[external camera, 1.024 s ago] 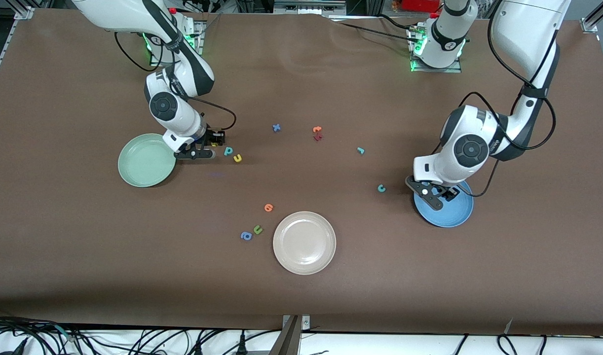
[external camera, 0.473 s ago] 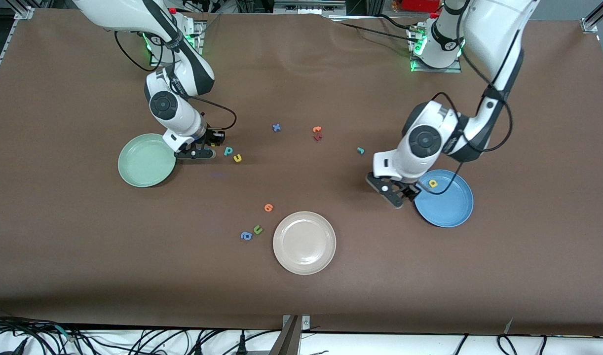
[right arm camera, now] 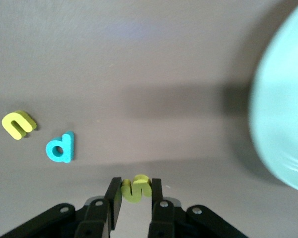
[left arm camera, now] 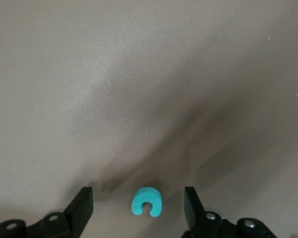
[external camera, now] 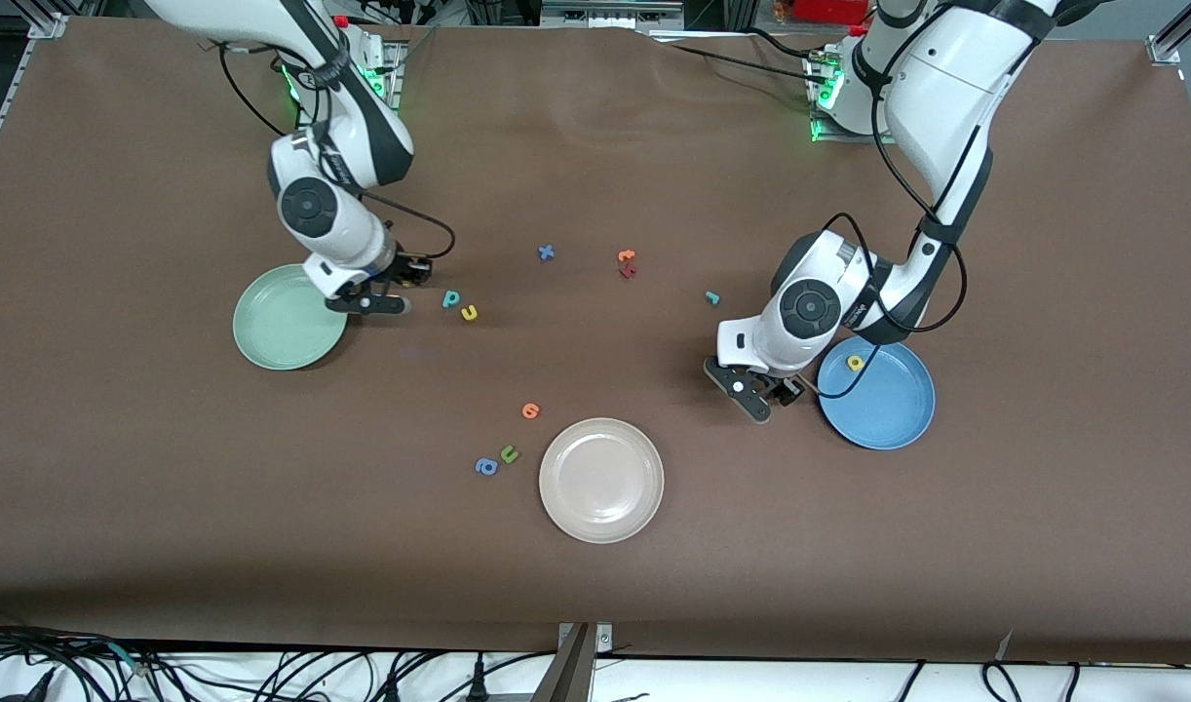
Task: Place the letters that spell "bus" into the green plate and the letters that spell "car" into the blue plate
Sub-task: 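Place the s in the green plate while the left gripper grasps the c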
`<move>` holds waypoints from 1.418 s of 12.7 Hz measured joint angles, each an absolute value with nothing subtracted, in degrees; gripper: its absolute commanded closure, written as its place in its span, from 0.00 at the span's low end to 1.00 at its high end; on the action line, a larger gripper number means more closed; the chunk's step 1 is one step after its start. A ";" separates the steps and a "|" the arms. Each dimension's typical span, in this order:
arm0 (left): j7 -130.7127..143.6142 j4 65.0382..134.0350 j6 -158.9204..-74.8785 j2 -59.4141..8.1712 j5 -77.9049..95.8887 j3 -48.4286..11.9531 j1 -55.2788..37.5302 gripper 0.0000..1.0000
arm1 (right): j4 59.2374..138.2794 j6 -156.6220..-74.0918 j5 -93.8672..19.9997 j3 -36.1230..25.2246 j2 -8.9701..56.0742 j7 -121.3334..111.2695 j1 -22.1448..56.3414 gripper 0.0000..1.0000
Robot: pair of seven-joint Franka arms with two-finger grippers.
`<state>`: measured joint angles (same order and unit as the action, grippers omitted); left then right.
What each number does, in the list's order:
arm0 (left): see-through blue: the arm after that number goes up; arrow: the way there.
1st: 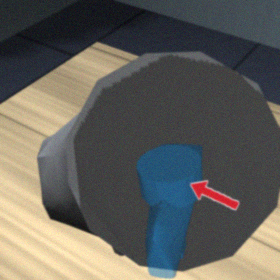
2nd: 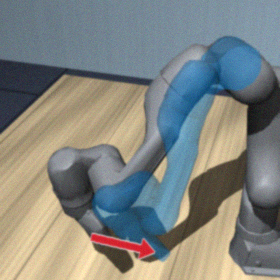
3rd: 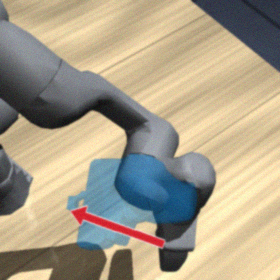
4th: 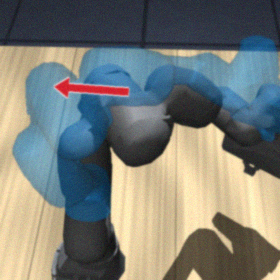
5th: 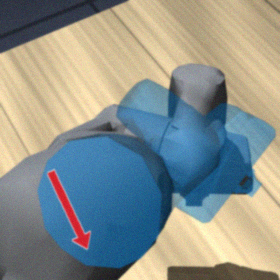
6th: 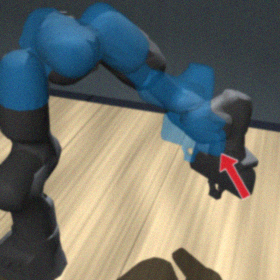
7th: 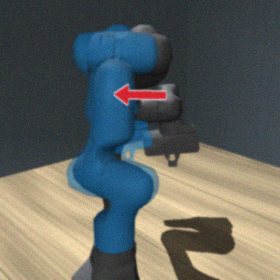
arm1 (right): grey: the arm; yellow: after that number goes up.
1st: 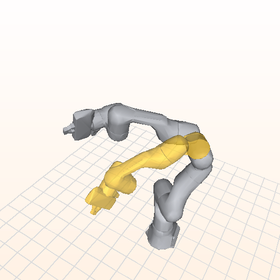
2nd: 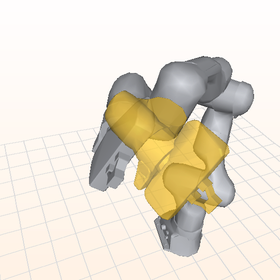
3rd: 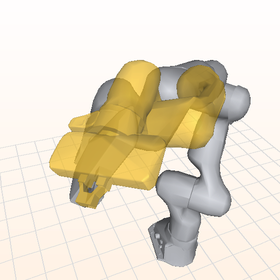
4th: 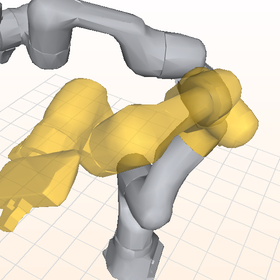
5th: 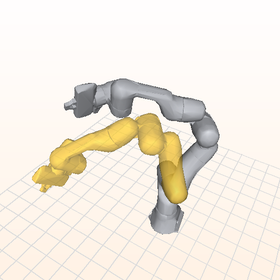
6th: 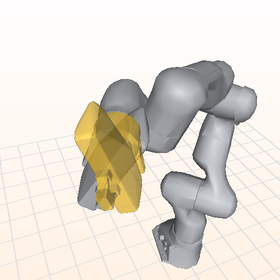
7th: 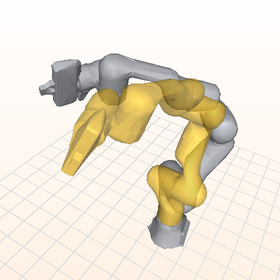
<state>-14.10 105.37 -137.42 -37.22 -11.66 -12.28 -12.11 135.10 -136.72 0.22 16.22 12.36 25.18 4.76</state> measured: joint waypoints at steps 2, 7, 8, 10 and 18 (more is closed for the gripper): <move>-13.64 105.81 -137.42 -37.24 -12.06 -12.31 -12.37 0.35 | 132.08 -127.12 0.22 13.12 7.92 22.86 4.68 0.90; -13.59 106.38 -137.37 -36.89 -12.85 -12.34 -12.63 0.87 | 129.82 -119.94 0.23 -1.84 6.47 3.51 4.29 0.90; -13.59 106.38 -137.34 -36.73 -12.86 -12.32 -12.62 0.89 | 129.89 -120.17 0.23 -3.79 7.69 0.63 4.07 0.90; -13.59 106.41 -137.05 -36.57 -12.86 -12.31 -12.61 0.89 | 130.20 -122.54 0.23 -5.83 10.84 -2.87 3.97 0.90; -14.74 105.71 -126.63 -28.86 -12.86 -11.96 -7.97 0.83 | 130.04 -125.57 0.21 -6.16 14.97 -4.07 4.04 0.01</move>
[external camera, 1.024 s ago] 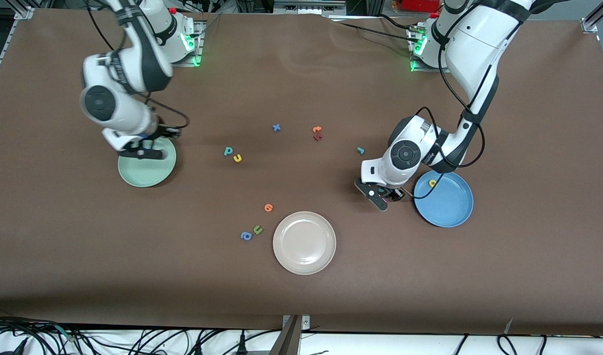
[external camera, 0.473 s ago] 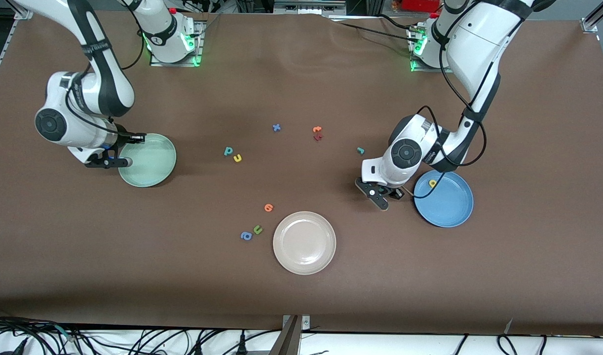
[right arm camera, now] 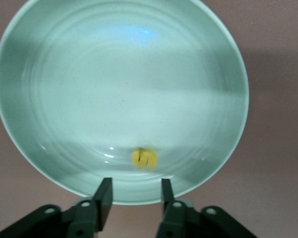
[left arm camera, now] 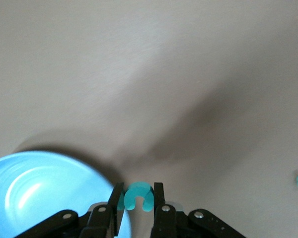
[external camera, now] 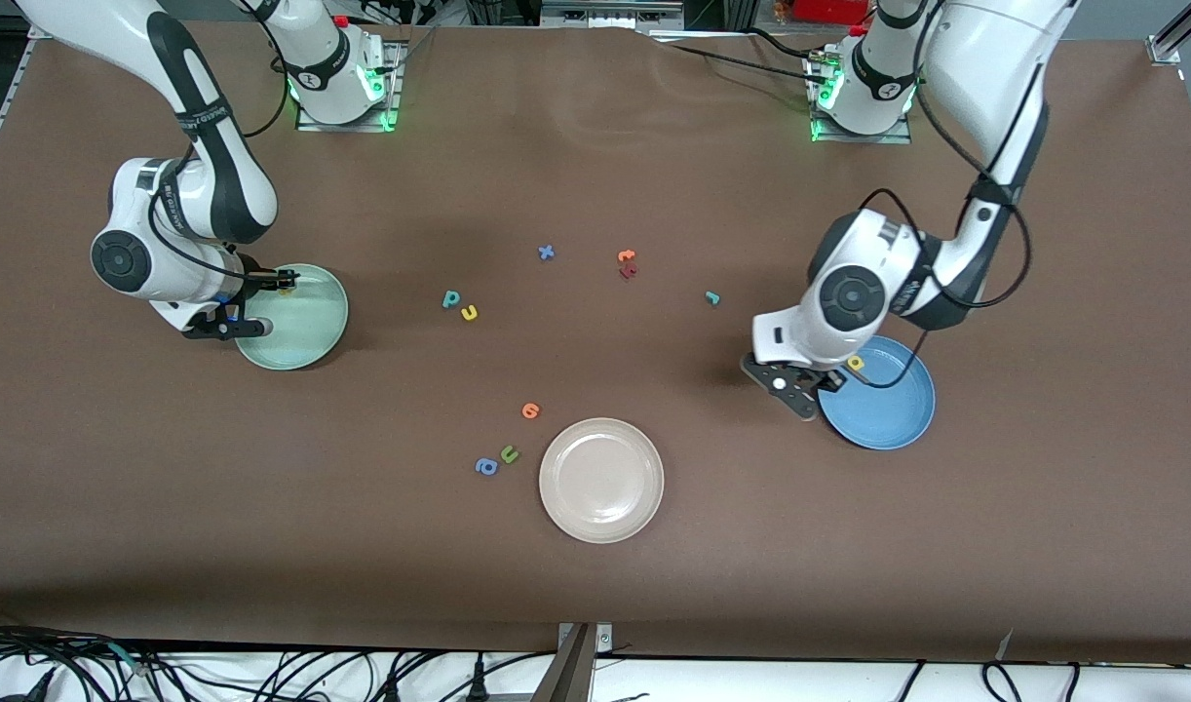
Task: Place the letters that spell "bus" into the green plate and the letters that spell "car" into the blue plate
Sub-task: 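Place the s in the green plate while the left gripper grasps the c, then grasp the d with the right gripper while the left gripper places the c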
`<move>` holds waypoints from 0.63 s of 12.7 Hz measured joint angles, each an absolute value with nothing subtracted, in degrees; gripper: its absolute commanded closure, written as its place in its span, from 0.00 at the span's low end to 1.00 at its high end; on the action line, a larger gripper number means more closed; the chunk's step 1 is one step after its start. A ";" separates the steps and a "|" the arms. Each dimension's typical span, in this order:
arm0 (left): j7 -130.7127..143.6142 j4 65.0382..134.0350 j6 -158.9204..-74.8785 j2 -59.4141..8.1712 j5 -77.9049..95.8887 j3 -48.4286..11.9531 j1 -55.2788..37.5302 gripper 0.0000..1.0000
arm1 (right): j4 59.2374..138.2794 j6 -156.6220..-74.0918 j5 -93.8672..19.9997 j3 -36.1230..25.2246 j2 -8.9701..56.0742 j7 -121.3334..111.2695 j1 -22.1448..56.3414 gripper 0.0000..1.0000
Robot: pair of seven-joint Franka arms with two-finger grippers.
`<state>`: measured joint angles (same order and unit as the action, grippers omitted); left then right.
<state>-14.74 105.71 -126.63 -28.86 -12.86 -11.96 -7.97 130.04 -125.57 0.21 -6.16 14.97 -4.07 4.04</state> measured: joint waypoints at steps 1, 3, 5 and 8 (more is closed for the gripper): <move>-16.12 105.73 -126.51 -28.84 -12.87 -11.91 -6.82 0.83 | 129.48 -123.73 0.18 -6.01 14.08 -3.21 4.05 0.01; -19.26 105.90 -126.51 -28.90 -12.89 -11.87 -4.67 0.83 | 127.60 -118.75 0.14 -3.63 11.43 1.57 4.10 0.01; -22.61 105.90 -126.91 -28.94 -12.91 -11.85 -3.37 0.67 | 124.77 -114.61 -0.84 1.77 9.36 10.44 4.28 0.01; -26.02 105.90 -127.97 -29.30 -12.91 -11.83 -2.12 0.00 | 123.21 -115.85 -2.84 11.49 9.57 27.14 5.03 0.02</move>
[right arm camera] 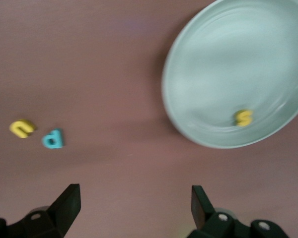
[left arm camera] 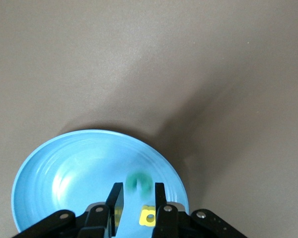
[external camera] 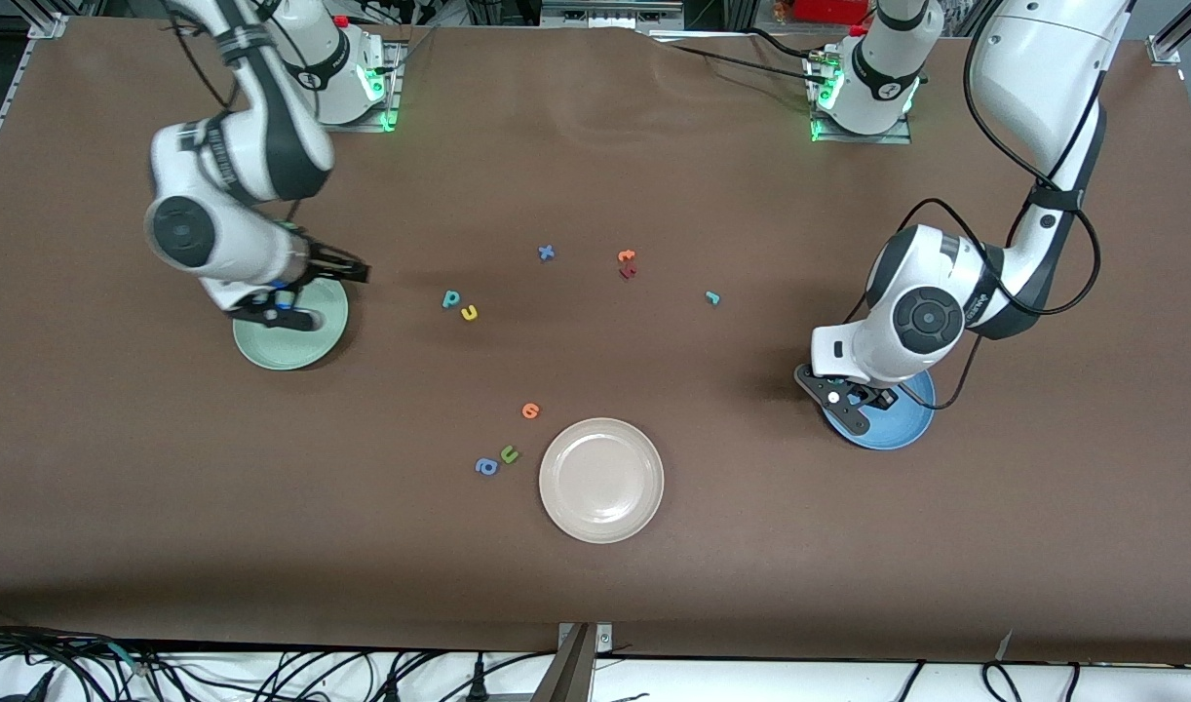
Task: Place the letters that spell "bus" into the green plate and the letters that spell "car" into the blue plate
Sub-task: 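Grasp the d with the right gripper while the left gripper places the c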
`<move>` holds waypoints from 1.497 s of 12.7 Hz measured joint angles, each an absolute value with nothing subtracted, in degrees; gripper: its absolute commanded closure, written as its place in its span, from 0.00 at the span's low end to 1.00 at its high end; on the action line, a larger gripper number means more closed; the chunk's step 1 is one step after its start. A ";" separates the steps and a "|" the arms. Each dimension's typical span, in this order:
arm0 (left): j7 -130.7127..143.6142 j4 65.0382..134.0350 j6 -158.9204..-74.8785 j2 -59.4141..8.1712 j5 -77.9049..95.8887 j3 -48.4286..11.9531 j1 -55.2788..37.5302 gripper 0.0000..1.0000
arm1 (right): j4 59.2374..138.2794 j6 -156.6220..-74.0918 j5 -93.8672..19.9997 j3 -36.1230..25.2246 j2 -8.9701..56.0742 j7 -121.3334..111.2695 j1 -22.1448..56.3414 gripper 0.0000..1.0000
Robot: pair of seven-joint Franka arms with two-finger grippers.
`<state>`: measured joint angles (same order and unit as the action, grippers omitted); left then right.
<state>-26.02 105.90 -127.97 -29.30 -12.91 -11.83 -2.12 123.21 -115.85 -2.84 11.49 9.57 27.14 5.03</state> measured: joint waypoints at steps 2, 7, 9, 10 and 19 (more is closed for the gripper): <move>-26.18 105.90 -128.07 -29.38 -12.91 -12.11 -2.11 0.00 | 123.33 -120.74 -3.45 15.61 11.38 34.04 5.35 0.02; -6.63 105.91 -126.17 -29.36 -12.88 -20.72 -2.48 0.00 | 124.79 -135.35 -3.50 19.96 19.31 42.43 6.35 0.02; 5.52 106.19 -125.74 -29.36 -12.88 -23.74 -3.67 0.00 | 126.04 -139.72 -3.50 19.98 21.78 42.66 6.97 0.09; 10.45 106.60 -125.69 -29.35 -12.88 -24.64 -4.38 0.00 | 126.45 -140.69 -3.50 19.99 22.67 42.67 7.15 0.12; 24.71 122.90 -140.40 -27.95 -13.84 -26.85 -9.24 0.08 | 127.66 -141.30 -1.27 19.97 24.53 42.66 7.70 0.28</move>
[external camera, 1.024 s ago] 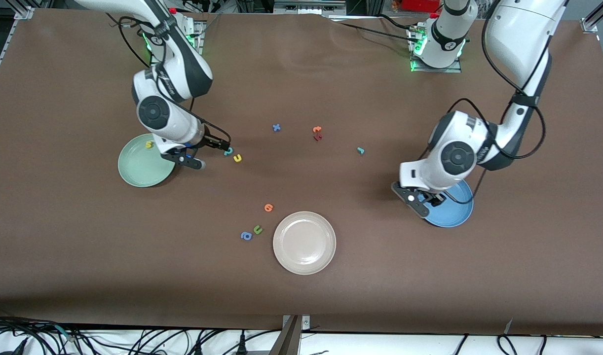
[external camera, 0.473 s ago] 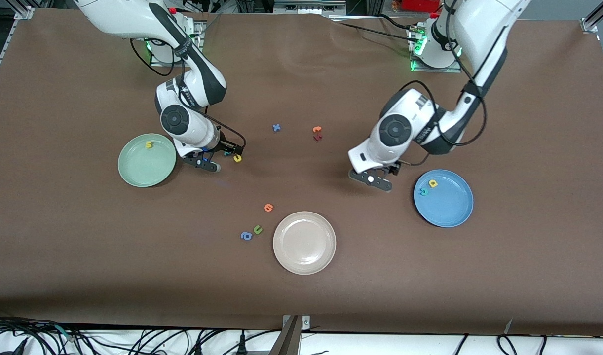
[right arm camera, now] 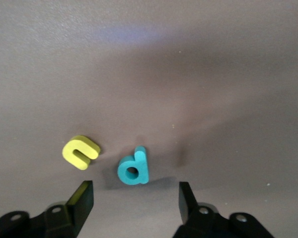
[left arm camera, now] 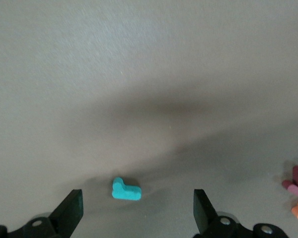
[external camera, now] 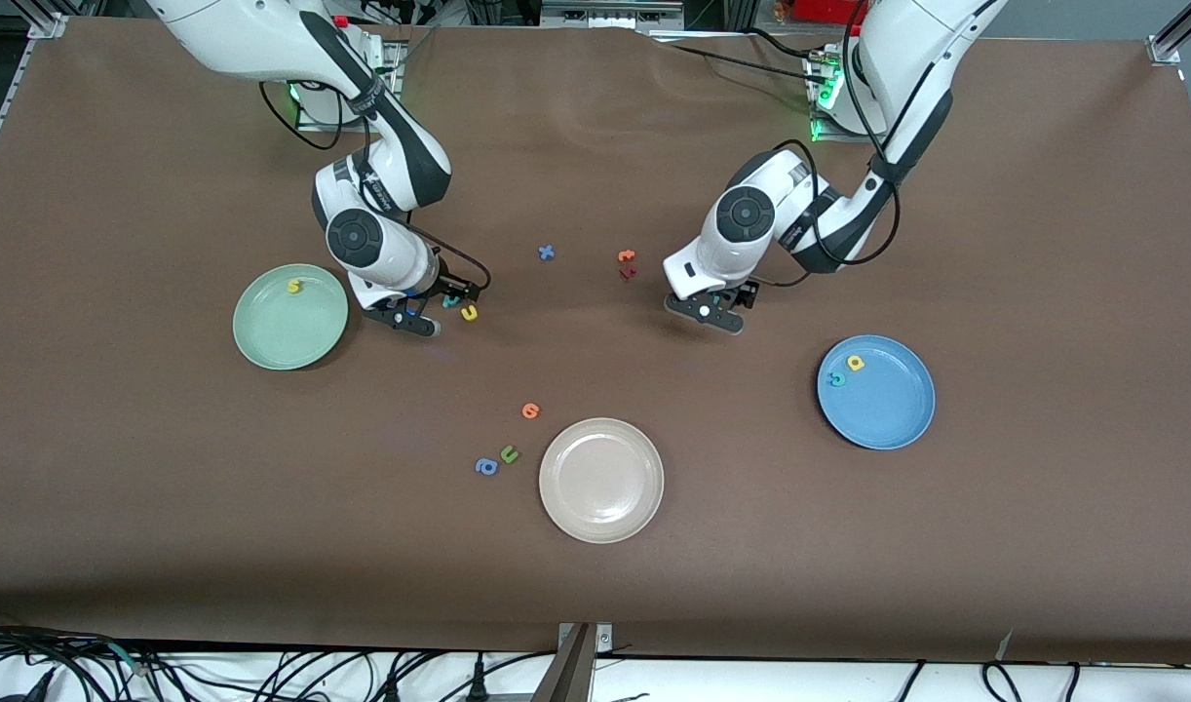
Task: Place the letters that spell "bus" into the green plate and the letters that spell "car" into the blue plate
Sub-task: 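Grasp the d with the right gripper while the left gripper places the c, then place the d in the green plate while the left gripper places the r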
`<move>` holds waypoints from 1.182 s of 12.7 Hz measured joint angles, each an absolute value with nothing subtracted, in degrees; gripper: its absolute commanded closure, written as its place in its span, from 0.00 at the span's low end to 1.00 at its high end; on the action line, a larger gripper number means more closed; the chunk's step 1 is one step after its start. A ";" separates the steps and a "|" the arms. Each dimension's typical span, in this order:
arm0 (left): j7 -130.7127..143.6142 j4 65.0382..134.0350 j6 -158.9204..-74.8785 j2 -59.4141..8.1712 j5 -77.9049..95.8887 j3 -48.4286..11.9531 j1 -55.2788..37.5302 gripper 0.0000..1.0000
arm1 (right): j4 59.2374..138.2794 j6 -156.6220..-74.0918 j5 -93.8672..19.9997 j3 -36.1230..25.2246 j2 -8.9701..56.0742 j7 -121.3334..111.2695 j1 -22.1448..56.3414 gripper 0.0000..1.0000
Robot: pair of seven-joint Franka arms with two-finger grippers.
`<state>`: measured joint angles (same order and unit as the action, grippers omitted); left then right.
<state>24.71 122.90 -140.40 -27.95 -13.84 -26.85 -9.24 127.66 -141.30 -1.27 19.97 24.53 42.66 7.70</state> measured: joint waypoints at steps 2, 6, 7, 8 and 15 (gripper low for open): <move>25.30 124.84 -142.72 -27.84 -18.97 -26.92 -9.16 0.22 | 127.75 -141.31 1.38 19.97 24.54 42.66 7.70 0.28; 25.47 126.09 -143.82 -27.87 -25.01 -26.91 -9.07 0.56 | 127.77 -142.22 2.25 19.97 24.54 42.66 7.70 0.28; 25.48 126.11 -143.82 -27.92 -26.60 -26.90 -9.00 0.64 | 127.81 -142.81 2.38 19.97 24.56 42.66 7.70 0.28; 25.48 126.11 -143.82 -27.98 -27.25 -26.89 -8.97 0.70 | 127.84 -143.56 2.45 19.97 24.57 42.66 7.70 0.29; 25.45 125.98 -144.05 -27.86 -27.29 -27.01 -8.92 0.85 | 128.03 -144.57 2.53 19.97 25.22 42.64 7.74 0.52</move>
<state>25.45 125.98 -144.05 -27.86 -27.29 -27.01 -8.92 128.03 -144.57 2.53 19.97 25.22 42.64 7.74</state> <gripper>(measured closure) 0.705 0.449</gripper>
